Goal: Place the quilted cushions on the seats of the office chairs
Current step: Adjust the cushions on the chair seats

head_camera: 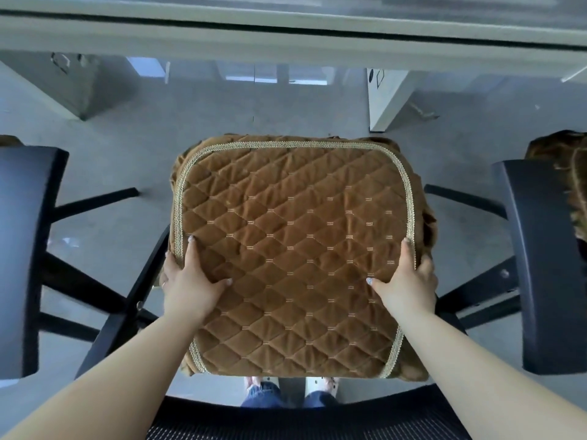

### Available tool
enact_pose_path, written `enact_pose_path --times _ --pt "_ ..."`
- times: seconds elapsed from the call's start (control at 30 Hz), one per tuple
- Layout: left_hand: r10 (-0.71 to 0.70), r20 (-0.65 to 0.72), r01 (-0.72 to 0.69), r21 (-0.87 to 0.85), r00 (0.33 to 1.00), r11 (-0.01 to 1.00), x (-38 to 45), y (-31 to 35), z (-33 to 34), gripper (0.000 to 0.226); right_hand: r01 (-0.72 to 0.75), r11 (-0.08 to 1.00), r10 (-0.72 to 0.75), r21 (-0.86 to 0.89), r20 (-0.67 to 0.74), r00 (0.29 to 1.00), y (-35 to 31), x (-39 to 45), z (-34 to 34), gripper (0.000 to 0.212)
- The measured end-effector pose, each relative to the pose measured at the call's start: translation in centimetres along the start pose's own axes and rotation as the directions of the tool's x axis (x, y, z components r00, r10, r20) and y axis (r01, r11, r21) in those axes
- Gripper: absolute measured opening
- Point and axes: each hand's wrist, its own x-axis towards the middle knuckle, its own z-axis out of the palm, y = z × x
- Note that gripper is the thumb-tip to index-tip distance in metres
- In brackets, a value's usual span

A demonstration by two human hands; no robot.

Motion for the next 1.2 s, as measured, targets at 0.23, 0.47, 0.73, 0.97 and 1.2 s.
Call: enact_pose_path --times 0.23,0.47,0.73,0.97,1.2 --pt "-0.041 0.028 0.041 -0.024 0.999 0.999 -1.0 1.3 -1.2 0.097 0.0 1.0 -0.001 0.016 0.041 0.999 -0.9 -0.9 -1.1 0.093" --pt "0.065 0.166 0.016 -0.446 0.984 0.895 -6.7 4.3 -5.4 0.048 0.235 0.895 -0.295 0.378 0.108 0.949 -6.6 -5.6 -5.4 0.041" --pt "0.067 0.104 0.028 -0.716 0.992 0.697 -15.3 3.6 -14.0 0.033 0.467 0.78 -0.554 0.417 0.114 0.824 -14.3 -14.9 -11.3 0.039" --pt "-0.025 -0.109 -0.078 -0.839 0.994 0.538 -23.1 -4.9 -25.2 0.034 0.639 0.649 -0.74 0.412 0.148 0.656 -21.2 -27.9 -14.5 0.039" --pt "-0.132 -0.242 -0.168 -0.894 0.961 0.416 -28.6 -19.5 -35.5 0.02 0.731 0.522 -0.845 0.439 0.148 0.514 -29.5 -43.7 -12.3 0.04"
